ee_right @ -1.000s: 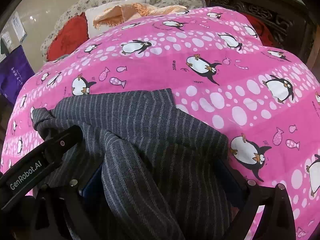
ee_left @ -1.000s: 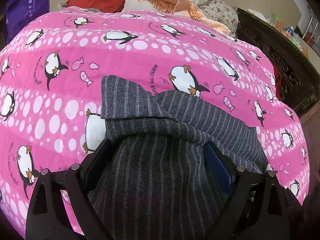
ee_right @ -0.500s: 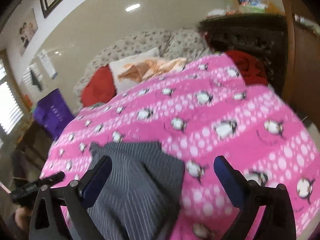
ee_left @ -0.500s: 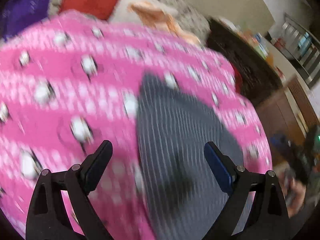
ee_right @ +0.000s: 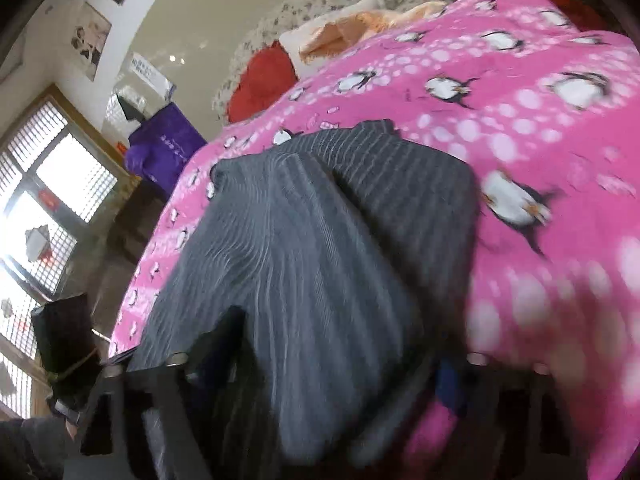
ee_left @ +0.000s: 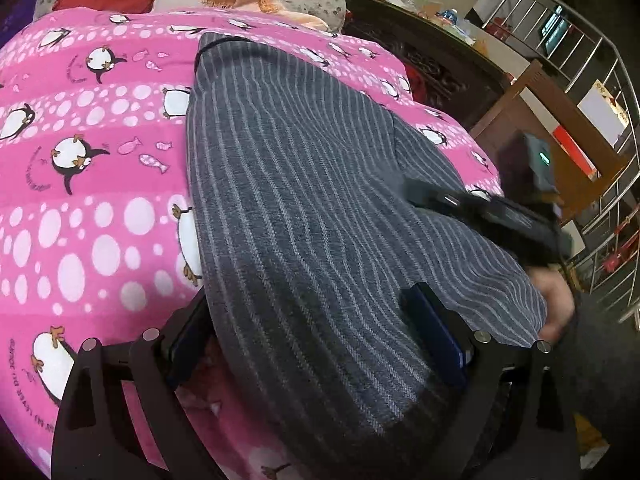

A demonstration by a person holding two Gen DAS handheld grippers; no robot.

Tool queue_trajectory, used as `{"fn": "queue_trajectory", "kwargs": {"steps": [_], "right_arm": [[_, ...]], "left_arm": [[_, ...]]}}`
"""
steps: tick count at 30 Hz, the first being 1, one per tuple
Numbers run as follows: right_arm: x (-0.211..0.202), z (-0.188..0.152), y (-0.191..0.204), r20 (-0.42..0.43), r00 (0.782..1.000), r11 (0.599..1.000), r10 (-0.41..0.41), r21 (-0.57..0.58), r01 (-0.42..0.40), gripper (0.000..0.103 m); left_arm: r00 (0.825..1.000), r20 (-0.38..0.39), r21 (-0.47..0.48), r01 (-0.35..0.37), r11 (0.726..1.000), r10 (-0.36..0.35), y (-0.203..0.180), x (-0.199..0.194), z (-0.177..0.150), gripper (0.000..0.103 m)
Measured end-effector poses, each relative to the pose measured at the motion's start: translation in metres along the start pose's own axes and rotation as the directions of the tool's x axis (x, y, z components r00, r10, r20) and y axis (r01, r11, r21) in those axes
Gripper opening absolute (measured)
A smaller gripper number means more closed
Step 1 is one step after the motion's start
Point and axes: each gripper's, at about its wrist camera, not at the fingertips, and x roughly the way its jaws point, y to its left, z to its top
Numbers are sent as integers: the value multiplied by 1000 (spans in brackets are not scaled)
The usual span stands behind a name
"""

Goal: Fold large clothes

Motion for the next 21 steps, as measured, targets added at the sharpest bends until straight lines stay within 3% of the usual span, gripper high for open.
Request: {"fn": "queue_trajectory", "kwargs": {"steps": [4,7,11,16,21], "right_arm": [[19,22,10,24,992,988,-120,-96,122,68],[31,25,16,27,985,977,-172,-127,174,67],[34,27,24,24,985,978,-169,-119,170,47],[45,34,39,29,987,984,-159,-77,161,44],[81,41,82,49,994,992,-101,-67,104,44]], "left_arm": [[996,51,23,-69,997,68,-14,-2,-6,73],[988,97,63,-124,990,118,-24,-4,-7,50],[981,135,55,-148,987,139,-26,-7,-1,33],[980,171,6,-106,994,103,-3,-31,14,30],[963,226,-50,-137,989,145,49,-72,26,29]]}}
